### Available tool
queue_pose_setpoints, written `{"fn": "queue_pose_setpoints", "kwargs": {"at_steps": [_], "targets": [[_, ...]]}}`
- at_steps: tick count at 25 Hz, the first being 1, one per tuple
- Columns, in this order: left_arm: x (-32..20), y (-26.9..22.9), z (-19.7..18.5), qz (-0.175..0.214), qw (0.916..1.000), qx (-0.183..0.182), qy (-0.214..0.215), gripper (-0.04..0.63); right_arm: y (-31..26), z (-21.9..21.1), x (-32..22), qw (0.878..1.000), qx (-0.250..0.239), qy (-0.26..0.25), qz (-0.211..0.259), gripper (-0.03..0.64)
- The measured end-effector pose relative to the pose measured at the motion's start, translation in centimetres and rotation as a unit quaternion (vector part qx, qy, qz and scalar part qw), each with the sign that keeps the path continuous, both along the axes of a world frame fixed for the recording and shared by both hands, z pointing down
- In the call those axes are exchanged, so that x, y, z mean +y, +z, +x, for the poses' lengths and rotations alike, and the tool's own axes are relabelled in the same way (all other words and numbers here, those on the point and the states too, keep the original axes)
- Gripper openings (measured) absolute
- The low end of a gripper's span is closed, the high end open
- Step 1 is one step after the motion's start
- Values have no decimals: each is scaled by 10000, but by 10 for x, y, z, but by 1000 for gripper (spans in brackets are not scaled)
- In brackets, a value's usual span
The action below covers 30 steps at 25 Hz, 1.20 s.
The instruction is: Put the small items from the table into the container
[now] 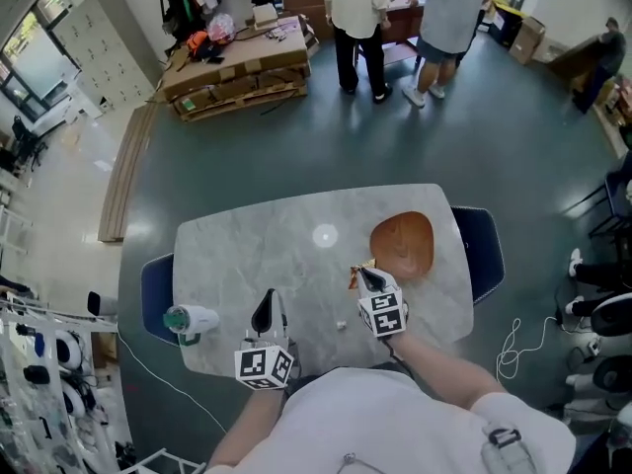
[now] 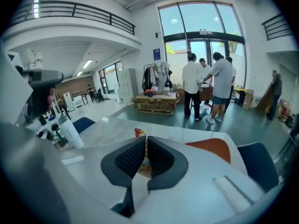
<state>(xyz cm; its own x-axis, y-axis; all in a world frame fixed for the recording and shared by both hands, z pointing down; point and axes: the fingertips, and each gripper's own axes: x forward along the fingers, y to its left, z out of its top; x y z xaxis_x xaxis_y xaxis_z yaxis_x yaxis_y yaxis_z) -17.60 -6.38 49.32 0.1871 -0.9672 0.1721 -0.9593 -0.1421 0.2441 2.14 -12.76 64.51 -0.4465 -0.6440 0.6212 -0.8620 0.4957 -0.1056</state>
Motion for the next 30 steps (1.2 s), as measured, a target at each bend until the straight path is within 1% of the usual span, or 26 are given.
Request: {"fn": "queue_pose_setpoints", "kwargs": {"at_steps": [4, 8, 10, 12, 15, 19, 24, 27, 30], "targets": [[-13, -13, 15, 193, 9995, 13, 248, 2, -72, 7, -1, 9965, -546, 191, 597, 38], [-24, -28, 39, 347, 9979, 6, 547, 2, -138, 28, 3, 9875, -960, 397, 1189, 37], [-28, -31, 52, 394, 9967, 14, 704, 2, -161, 40, 9, 9822, -1094, 506, 1441, 37], [-31, -32, 65, 430, 9953, 41, 861, 2, -174, 50, 15, 9782, -1175, 622, 1594, 35], [-32, -34, 80, 451, 9932, 66, 1068, 2, -180, 59, 23, 9761, -1187, 742, 1663, 35], [-33, -32, 95, 420, 9916, 103, 1218, 2, -177, 68, 30, 9770, -1138, 807, 1613, 35], [-31, -27, 104, 332, 9915, 123, 1252, 2, -164, 87, 26, 9787, -1090, 984, 1436, 34], [-29, -23, 103, 281, 9921, 117, 1217, 2, -154, 98, 20, 9801, -1004, 1102, 1311, 34], [-29, -21, 100, 229, 9930, 101, 1157, 2, -151, 104, 13, 9816, -892, 1115, 1264, 34]]}}
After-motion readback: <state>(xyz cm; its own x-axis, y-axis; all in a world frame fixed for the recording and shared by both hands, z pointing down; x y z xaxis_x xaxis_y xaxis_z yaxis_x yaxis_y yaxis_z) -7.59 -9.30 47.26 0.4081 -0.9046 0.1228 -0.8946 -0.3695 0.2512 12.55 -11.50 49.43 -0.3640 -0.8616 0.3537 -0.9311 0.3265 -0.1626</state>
